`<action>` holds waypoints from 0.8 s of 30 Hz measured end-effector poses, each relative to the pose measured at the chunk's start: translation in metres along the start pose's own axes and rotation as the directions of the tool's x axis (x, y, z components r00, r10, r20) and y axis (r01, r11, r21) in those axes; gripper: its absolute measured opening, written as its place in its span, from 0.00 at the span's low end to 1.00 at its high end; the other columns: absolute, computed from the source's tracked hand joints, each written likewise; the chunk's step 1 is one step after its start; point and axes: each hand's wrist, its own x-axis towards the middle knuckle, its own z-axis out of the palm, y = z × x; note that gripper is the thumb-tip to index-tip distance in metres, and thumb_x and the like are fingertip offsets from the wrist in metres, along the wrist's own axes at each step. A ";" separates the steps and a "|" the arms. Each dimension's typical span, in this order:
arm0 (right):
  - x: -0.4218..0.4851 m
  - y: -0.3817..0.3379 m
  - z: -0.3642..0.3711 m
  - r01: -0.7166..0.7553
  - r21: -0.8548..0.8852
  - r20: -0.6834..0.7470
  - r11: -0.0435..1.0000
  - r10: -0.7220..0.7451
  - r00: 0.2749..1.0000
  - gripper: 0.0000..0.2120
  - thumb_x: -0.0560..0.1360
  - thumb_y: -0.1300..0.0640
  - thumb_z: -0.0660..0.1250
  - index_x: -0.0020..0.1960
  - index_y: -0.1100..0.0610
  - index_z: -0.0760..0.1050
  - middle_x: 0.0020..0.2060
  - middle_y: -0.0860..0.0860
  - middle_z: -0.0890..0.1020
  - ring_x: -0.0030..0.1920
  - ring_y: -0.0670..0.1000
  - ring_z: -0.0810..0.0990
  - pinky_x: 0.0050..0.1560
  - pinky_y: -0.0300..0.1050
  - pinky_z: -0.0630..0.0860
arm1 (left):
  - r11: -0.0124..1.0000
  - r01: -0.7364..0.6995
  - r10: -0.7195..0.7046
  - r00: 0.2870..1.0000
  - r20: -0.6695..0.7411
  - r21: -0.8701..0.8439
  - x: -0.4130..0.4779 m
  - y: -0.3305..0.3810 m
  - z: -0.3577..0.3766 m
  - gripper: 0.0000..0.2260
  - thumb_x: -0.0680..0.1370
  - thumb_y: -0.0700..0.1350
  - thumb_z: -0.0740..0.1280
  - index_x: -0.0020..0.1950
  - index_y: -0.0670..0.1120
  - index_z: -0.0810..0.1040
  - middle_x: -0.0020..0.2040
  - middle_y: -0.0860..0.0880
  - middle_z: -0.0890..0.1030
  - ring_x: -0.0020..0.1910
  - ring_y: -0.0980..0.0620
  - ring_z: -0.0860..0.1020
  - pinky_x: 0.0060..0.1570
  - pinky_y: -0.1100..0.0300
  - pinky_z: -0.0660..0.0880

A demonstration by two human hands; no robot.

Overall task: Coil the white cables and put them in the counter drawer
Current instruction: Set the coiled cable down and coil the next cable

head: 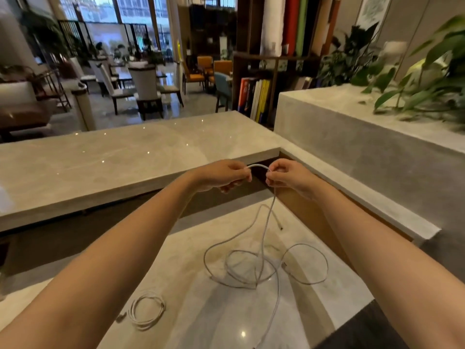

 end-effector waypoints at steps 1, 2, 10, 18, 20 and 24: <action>-0.003 -0.010 -0.004 0.012 0.034 -0.025 0.999 -0.011 1.000 0.02 0.76 0.62 0.66 0.45 0.58 0.74 0.38 0.54 0.81 0.41 0.51 0.80 0.51 0.48 0.78 | 0.996 -0.026 0.026 1.000 -0.006 -0.082 -0.003 0.010 -0.004 0.10 0.81 0.47 0.56 0.47 0.44 0.74 0.31 0.52 0.67 0.29 0.56 0.63 0.30 0.63 0.62; -0.005 -0.020 -0.008 0.028 0.047 -0.058 0.999 -0.025 0.998 0.02 0.76 0.61 0.66 0.45 0.59 0.74 0.37 0.54 0.80 0.40 0.51 0.79 0.50 0.49 0.79 | 0.984 -0.060 0.059 0.998 -0.010 -0.166 -0.005 0.019 -0.008 0.10 0.81 0.46 0.55 0.45 0.45 0.73 0.30 0.53 0.66 0.28 0.56 0.63 0.29 0.64 0.61; -0.036 -0.047 -0.027 0.124 0.241 -0.154 0.963 -0.089 0.984 0.16 0.80 0.51 0.58 0.41 0.59 0.75 0.26 0.50 0.72 0.26 0.45 0.66 0.27 0.37 0.65 | 0.577 -0.280 0.329 0.940 -0.095 -0.767 -0.025 0.066 -0.032 0.13 0.82 0.45 0.50 0.43 0.45 0.70 0.24 0.54 0.65 0.22 0.59 0.61 0.19 0.69 0.60; -0.060 -0.004 0.003 0.044 0.111 -0.099 0.993 -0.034 0.995 0.17 0.80 0.50 0.57 0.43 0.59 0.78 0.29 0.51 0.74 0.28 0.47 0.69 0.28 0.37 0.67 | 0.324 -0.346 0.400 0.894 -0.204 -0.880 -0.040 0.086 -0.035 0.14 0.82 0.47 0.50 0.45 0.45 0.72 0.26 0.53 0.67 0.23 0.58 0.62 0.22 0.67 0.57; -0.064 0.000 0.013 0.014 0.009 -0.086 1.000 -0.014 0.996 0.20 0.80 0.47 0.55 0.41 0.57 0.78 0.28 0.50 0.74 0.28 0.46 0.69 0.30 0.38 0.67 | 0.366 -0.396 0.384 0.889 -0.251 -0.842 -0.042 0.087 -0.035 0.13 0.82 0.46 0.50 0.48 0.44 0.73 0.27 0.53 0.68 0.24 0.58 0.63 0.23 0.67 0.59; -0.065 -0.025 0.031 0.056 -0.470 -0.035 0.881 -0.081 0.996 0.20 0.80 0.46 0.53 0.41 0.55 0.77 0.32 0.47 0.76 0.34 0.46 0.74 0.40 0.41 0.72 | 0.564 -0.477 0.317 0.879 -0.356 -0.674 -0.042 0.080 -0.027 0.11 0.82 0.44 0.54 0.55 0.46 0.75 0.32 0.52 0.74 0.32 0.56 0.73 0.34 0.65 0.70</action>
